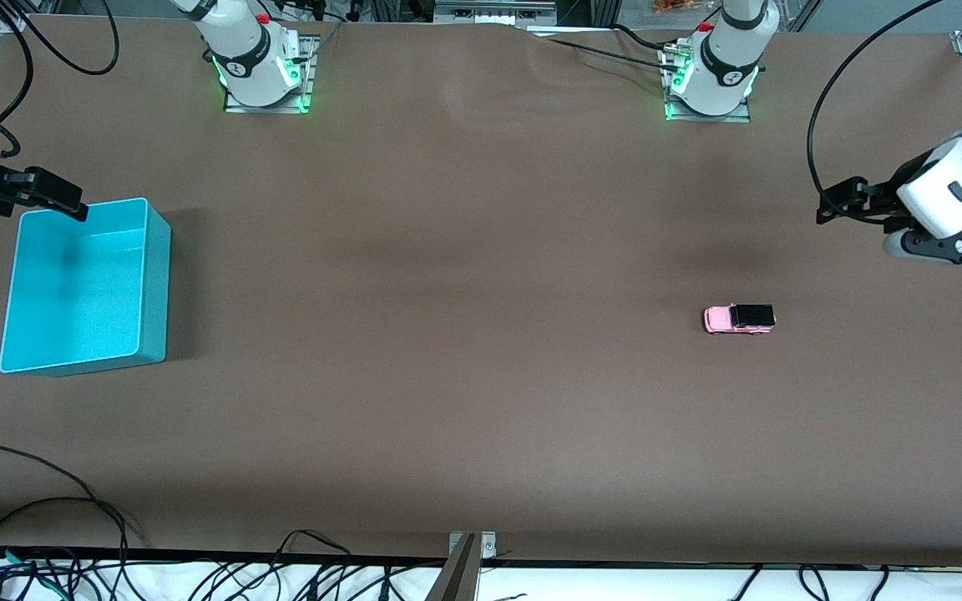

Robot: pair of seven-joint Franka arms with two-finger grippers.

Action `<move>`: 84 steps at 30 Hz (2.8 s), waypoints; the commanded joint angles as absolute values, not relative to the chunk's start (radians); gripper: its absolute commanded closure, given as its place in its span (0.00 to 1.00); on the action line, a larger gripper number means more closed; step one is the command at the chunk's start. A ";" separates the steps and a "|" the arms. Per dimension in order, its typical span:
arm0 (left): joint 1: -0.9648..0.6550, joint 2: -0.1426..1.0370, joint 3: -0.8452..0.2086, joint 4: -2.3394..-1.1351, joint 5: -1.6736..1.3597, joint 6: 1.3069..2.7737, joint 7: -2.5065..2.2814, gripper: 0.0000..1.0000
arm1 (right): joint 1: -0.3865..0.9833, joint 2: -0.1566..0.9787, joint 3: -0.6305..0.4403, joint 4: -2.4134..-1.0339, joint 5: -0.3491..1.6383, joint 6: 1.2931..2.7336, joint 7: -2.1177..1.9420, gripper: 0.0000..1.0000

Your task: Wind and store pink jeep toy

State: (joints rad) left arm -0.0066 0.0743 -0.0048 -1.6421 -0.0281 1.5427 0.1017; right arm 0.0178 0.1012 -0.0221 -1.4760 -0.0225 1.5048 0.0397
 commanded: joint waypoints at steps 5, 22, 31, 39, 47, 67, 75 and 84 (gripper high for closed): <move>-0.008 0.104 -0.006 -1.706 0.023 1.623 0.089 0.00 | 0.015 0.121 -0.014 -1.439 -0.034 1.483 0.049 0.00; -0.017 0.138 -0.006 -1.882 0.023 1.885 0.071 0.00 | 0.015 0.130 -0.014 -1.433 -0.032 1.485 0.051 0.00; -0.020 0.176 -0.006 -1.962 0.023 2.031 0.064 0.00 | 0.015 0.129 -0.015 -1.433 -0.034 1.485 0.051 0.00; -0.018 0.213 -0.005 -2.045 0.023 2.175 0.066 0.00 | 0.015 0.129 -0.015 -1.433 -0.037 1.483 0.051 0.00; -0.018 0.239 -0.003 -2.072 0.023 2.226 0.078 0.00 | 0.017 0.127 -0.015 -1.437 -0.034 1.489 0.052 0.00; -0.014 0.267 -0.003 -2.134 0.023 2.356 0.530 0.00 | 0.018 0.120 -0.020 -1.436 -0.025 1.471 0.054 0.00; -0.011 0.268 -0.002 -2.151 0.023 2.358 0.845 0.00 | 0.014 0.109 -0.035 -1.439 0.032 1.493 0.052 0.00; -0.005 0.310 0.003 -2.157 0.023 2.427 1.234 0.00 | 0.014 0.107 -0.037 -1.436 0.034 1.491 0.048 0.00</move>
State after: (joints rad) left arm -0.0123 0.2812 -0.0013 -2.1446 0.0009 2.3673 1.0221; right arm 0.0162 0.1115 -0.0344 -1.4500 0.0101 1.4941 0.0424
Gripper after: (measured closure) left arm 0.000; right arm 0.000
